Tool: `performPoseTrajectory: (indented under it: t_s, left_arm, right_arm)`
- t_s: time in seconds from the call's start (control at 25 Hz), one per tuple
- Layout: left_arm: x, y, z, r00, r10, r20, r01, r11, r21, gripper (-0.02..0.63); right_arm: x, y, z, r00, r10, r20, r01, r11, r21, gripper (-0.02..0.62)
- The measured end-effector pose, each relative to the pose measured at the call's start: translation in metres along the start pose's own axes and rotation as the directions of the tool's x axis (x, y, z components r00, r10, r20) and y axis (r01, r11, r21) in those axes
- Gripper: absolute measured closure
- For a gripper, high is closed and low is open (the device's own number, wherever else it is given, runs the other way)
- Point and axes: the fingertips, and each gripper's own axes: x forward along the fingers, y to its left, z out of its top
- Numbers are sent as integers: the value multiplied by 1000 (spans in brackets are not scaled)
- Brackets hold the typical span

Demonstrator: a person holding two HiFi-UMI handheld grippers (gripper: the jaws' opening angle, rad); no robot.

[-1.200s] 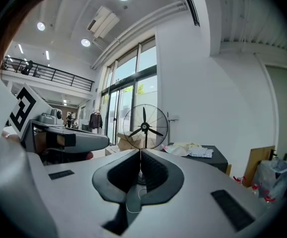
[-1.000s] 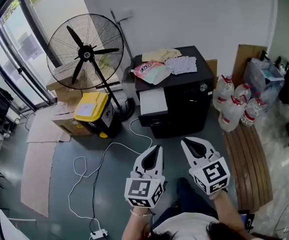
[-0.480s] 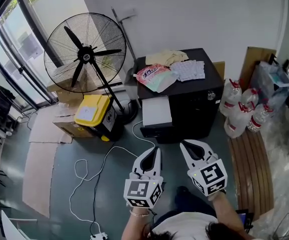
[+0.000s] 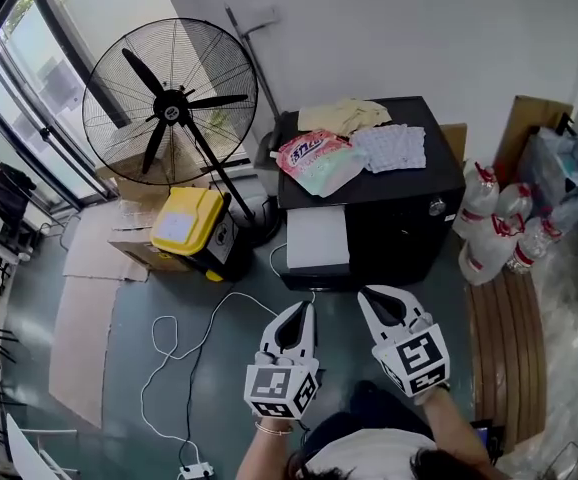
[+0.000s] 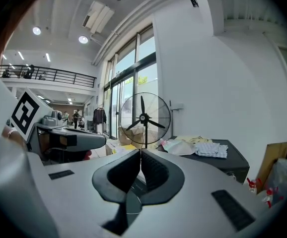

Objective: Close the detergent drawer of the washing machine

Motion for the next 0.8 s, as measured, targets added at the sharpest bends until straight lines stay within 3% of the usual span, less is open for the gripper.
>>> performPoseTrajectory:
  t_s: [0.32,0.8]
  left_arm:
    - [18,22,-23,1000,11,-29,-12,1000,-27,591]
    - [57,58,-63,995,-58,-81,57,998,-19,591]
  right_arm:
    - [29,-9,-21,999,11,-50,-11,1000,3,571]
    - [76,-14,-61,990,-26,-136,33,998,45,571]
